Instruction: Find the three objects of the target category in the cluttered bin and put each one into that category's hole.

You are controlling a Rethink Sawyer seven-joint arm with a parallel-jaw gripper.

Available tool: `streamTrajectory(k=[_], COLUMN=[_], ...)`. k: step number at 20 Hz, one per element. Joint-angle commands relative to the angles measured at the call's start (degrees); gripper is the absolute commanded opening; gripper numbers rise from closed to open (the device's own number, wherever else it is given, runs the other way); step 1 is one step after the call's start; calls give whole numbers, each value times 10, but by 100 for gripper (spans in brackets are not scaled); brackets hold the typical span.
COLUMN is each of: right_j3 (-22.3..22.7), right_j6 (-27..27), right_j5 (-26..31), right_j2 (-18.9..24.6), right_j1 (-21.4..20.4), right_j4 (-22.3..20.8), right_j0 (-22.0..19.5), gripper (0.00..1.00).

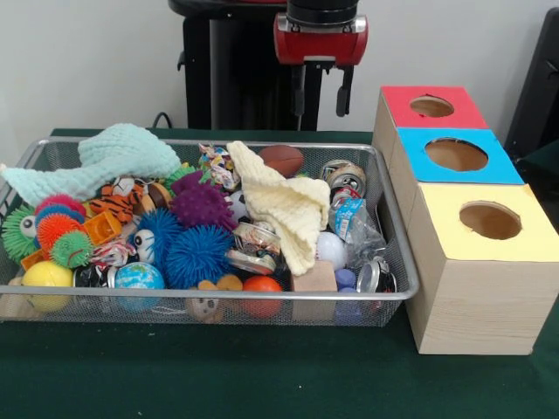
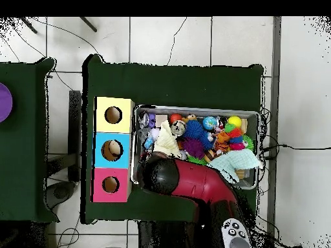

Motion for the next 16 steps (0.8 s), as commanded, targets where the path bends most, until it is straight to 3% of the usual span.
streamTrajectory(k=[1,16], right_j3=[-54,-80], right_j6=[17,4], right_j5=[1,6], right_j2=[56,71], right_j1=[28,54], right_j4=[-11,-26], right_j0=[-28,-53], gripper=[100,100])
